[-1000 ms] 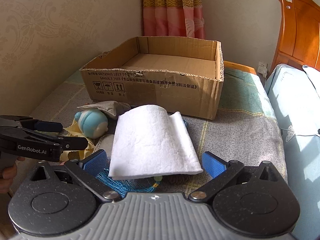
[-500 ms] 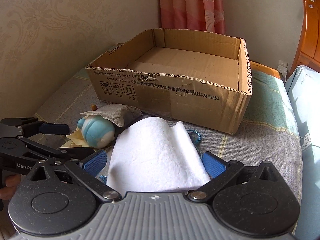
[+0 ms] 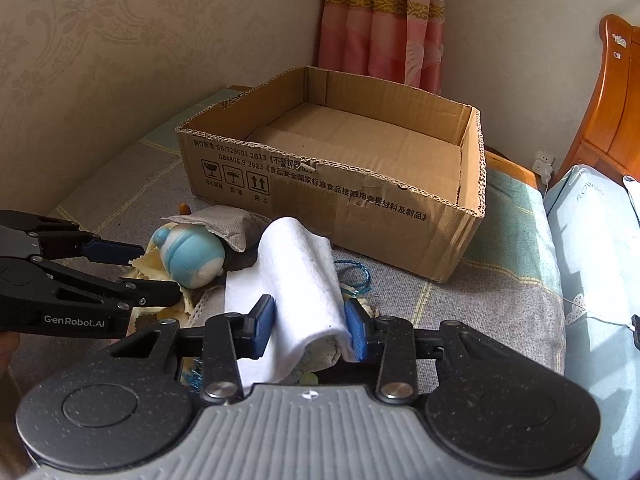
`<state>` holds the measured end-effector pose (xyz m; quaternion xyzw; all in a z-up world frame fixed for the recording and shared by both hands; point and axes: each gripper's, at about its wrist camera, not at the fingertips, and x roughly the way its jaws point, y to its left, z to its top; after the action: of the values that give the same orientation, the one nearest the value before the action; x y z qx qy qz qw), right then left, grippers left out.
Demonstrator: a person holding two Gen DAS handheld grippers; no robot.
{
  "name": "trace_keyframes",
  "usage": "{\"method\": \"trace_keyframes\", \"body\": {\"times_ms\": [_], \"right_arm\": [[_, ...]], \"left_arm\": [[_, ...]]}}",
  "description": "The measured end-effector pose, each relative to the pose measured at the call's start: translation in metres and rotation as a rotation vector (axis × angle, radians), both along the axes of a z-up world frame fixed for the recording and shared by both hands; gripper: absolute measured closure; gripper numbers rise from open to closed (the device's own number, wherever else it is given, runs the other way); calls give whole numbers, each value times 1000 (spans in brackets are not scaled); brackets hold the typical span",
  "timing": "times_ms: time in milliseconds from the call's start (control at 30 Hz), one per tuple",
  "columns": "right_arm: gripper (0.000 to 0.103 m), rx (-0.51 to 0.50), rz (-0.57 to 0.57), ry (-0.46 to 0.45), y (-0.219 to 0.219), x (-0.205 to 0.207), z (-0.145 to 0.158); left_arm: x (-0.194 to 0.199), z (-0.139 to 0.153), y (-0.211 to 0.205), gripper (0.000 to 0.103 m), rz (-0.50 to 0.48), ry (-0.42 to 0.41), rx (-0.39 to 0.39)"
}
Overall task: Organize soft objects
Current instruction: 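Lift the yellow cloth with the left gripper while the right gripper grasps the white towel, then carry both held cloths into the cardboard box and open both grippers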
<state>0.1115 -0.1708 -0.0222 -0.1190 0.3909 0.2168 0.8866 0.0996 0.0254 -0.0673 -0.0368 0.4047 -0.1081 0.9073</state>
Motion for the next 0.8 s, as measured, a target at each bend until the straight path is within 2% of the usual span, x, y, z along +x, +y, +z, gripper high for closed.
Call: {"method": "trace_keyframes", "body": {"times_ms": [33,67,133,200,400,800], "right_arm": [[65,1,0,-1,0,-1,0],[65,0,0,-4,-1,-3,2],[65,-3,0,-11,0,-5,3],[66,-3,-2,-20,1,-6,4],[69,-3,-2,-40,-2,-15,12],[81,26,-12,-87,-8,-31,34]], "left_arm": [[0,0,-1,76,-5,-3,4],[0,1,-1,80,-16,-4,5],[-1,2,-2,94,-22,-7,6],[-1,2,-1,100,-20,-7,13],[-9,13,7,100,-23,-29,35],[-27,61,19,100,-66,-104,85]]}}
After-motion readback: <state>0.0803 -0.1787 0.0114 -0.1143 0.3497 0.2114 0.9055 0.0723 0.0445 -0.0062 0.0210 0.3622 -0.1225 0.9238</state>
